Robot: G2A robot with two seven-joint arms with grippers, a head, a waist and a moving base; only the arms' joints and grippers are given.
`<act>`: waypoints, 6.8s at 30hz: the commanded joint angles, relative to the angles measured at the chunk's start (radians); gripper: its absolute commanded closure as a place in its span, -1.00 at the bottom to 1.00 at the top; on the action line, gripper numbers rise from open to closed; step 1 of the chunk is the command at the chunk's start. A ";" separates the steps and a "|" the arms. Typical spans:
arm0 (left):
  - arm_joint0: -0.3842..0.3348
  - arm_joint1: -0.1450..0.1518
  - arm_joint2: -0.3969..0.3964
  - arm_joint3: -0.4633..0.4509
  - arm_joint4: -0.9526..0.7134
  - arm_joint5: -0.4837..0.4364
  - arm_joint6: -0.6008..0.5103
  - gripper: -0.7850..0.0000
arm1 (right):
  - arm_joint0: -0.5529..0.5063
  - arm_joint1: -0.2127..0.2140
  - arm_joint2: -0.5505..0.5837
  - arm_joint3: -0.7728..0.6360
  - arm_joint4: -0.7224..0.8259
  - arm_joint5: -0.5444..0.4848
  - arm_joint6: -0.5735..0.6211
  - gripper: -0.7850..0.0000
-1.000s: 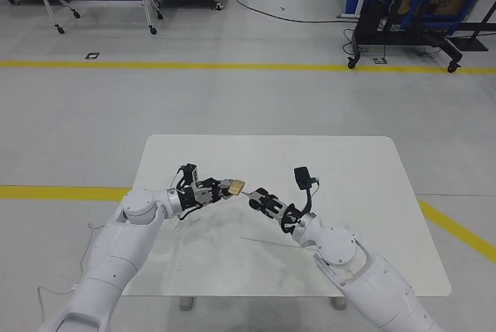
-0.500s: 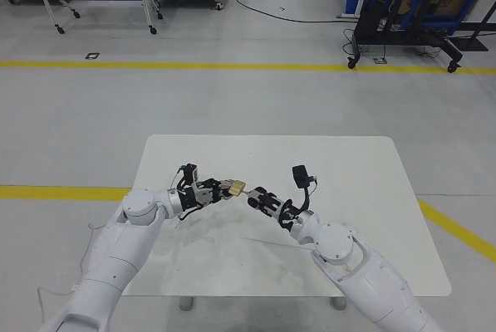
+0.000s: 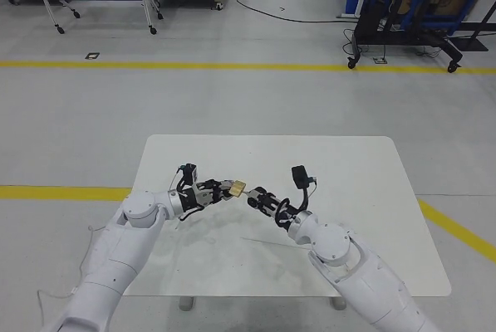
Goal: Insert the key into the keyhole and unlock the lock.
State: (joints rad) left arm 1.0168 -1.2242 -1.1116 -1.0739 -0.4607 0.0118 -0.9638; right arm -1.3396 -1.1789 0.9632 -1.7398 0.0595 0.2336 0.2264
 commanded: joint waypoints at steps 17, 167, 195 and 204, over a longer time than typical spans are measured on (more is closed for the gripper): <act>0.004 0.002 0.002 -0.013 0.009 0.008 0.010 1.00 | 0.030 -0.029 -0.036 0.022 -0.024 0.045 -0.026 1.00; 0.205 0.002 -0.038 -0.337 0.310 -0.321 0.398 1.00 | 0.264 -0.145 0.062 0.732 1.103 0.069 0.885 1.00; -0.013 0.007 0.181 -0.361 0.810 0.193 -0.003 1.00 | -0.210 -0.003 0.474 0.014 0.306 -0.092 0.340 -1.00; -0.119 -0.024 0.290 -0.268 0.868 0.255 -0.091 1.00 | -0.210 -0.003 0.474 0.014 0.306 -0.092 0.340 -1.00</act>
State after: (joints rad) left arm 0.9019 -1.2459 -0.8197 -1.3461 0.4207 0.2663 -1.0586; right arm -1.5501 -1.1819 1.4373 -1.7259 0.3654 0.1415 0.5663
